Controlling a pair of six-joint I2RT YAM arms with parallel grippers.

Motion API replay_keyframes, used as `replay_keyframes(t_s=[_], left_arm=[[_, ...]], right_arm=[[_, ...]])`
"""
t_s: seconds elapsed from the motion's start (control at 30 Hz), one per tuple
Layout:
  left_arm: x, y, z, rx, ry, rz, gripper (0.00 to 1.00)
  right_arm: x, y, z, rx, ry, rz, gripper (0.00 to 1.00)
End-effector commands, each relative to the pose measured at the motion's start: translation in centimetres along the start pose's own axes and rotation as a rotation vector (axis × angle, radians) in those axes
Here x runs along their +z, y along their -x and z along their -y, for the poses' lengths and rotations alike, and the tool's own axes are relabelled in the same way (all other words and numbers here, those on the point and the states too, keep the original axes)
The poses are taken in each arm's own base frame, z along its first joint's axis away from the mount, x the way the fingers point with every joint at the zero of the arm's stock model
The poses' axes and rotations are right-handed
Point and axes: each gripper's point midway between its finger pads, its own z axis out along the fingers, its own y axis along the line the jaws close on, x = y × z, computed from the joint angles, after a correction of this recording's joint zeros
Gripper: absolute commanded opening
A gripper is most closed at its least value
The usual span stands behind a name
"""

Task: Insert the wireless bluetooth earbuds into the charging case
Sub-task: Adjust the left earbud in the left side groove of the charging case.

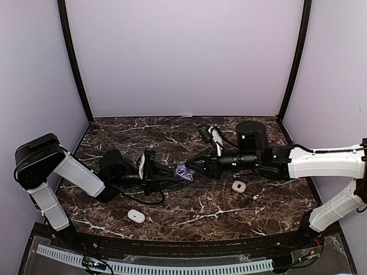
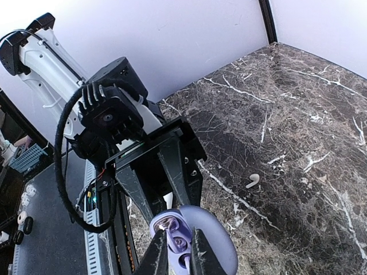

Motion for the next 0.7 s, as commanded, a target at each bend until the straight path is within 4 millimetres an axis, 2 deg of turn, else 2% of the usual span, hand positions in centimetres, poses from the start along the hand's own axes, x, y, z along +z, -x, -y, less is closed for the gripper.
replay_keyframes(t_s=[0.0, 0.2, 0.33, 0.47, 0.57, 0.67], left_arm=[[0.2, 1.8, 0.3, 0.046, -0.021, 0.044, 0.02], [0.1, 1.6, 0.4, 0.041, -0.02, 0.039, 0.02], [0.2, 1.5, -0.4, 0.03, 0.016, 0.031, 0.02], [0.2, 1.5, -0.4, 0.027, 0.018, 0.032, 0.02], [0.2, 1.4, -0.4, 0.027, 0.02, 0.032, 0.02], [0.2, 1.4, -0.3, 0.025, 0.02, 0.032, 0.02]], right_arm=[[1.0, 0.7, -1.1, -0.019, 0.055, -0.003, 0.13], [2.0, -0.4, -1.4, -0.019, 0.077, -0.038, 0.08], [2.3, -1.0, -1.4, -0.011, 0.074, -0.057, 0.06], [2.0, -0.7, -1.2, -0.022, 0.059, -0.047, 0.06], [1.8, -0.4, -1.3, -0.031, 0.054, -0.04, 0.18], [1.4, 0.0, -1.2, -0.039, 0.038, -0.025, 0.19]])
